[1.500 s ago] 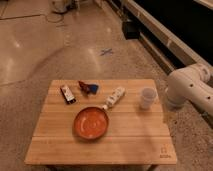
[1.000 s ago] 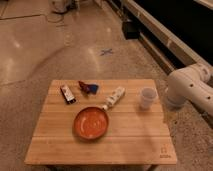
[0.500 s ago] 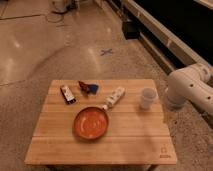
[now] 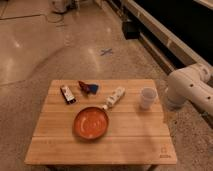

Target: Move the arm in a circular motion

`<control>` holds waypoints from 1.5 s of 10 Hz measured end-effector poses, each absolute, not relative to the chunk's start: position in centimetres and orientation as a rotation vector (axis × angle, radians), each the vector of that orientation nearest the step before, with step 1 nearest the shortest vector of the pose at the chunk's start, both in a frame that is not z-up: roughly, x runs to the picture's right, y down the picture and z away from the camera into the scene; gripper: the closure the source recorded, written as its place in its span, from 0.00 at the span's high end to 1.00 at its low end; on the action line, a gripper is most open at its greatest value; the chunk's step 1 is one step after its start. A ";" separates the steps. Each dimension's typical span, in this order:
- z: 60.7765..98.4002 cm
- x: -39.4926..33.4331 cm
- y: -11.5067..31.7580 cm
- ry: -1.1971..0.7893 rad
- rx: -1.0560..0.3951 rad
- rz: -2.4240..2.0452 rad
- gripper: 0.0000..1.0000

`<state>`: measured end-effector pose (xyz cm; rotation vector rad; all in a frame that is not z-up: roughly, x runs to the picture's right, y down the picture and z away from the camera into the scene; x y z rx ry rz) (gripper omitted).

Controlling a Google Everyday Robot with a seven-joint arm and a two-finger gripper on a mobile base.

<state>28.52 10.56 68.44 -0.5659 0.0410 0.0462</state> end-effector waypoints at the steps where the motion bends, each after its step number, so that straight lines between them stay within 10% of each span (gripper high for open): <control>1: 68.4 28.5 10.6 0.041 -0.566 0.046 0.65; 15: 75.3 22.0 0.9 0.088 -0.560 -0.042 0.65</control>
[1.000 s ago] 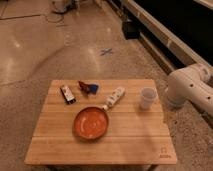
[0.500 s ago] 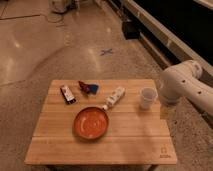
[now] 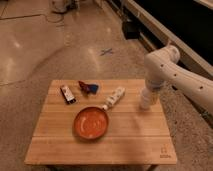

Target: Move the arm in a circular motion

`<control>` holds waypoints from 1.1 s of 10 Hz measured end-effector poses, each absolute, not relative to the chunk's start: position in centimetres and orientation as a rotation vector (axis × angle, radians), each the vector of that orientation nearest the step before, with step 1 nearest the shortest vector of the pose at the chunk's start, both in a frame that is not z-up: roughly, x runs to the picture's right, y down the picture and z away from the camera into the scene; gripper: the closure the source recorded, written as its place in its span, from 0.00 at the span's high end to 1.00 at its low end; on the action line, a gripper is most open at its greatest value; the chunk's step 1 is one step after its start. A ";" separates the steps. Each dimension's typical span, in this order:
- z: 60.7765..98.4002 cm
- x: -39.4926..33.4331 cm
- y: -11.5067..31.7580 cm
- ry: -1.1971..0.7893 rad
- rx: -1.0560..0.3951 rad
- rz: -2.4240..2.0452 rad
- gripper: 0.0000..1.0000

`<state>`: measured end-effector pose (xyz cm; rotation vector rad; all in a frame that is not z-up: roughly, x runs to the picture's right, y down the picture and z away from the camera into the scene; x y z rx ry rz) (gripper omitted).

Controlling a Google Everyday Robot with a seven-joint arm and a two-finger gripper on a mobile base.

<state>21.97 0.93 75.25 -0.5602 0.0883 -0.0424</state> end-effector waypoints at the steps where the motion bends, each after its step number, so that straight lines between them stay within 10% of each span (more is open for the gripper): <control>1: 76.0 20.9 -0.3 0.095 -0.559 -0.056 0.65; 11: 80.6 -5.3 -0.4 0.044 -0.578 -0.491 0.65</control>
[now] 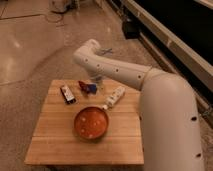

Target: Move the arm in a circular motion

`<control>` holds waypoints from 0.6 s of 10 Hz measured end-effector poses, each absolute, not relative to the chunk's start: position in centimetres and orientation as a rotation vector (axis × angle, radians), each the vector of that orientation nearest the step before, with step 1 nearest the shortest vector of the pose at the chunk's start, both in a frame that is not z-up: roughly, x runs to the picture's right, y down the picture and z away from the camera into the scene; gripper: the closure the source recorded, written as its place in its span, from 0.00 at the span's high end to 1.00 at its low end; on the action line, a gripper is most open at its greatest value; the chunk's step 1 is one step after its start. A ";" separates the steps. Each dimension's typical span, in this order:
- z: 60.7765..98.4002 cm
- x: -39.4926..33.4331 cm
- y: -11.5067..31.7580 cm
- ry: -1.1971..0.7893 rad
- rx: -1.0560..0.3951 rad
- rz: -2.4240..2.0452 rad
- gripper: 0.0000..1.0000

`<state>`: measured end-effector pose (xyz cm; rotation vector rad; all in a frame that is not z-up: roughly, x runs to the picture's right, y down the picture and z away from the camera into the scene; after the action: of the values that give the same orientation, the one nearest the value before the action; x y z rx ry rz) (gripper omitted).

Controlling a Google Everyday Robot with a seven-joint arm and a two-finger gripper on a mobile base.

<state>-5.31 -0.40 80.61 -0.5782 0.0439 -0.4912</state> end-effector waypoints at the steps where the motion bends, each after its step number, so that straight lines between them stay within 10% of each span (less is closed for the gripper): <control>1: 79.7 -7.8 1.2 0.022 -0.576 -0.554 0.65; 6: 72.2 -14.6 11.3 -0.098 -0.533 -0.881 0.65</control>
<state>-14.55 11.34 72.17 -0.5334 -0.0984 -0.8807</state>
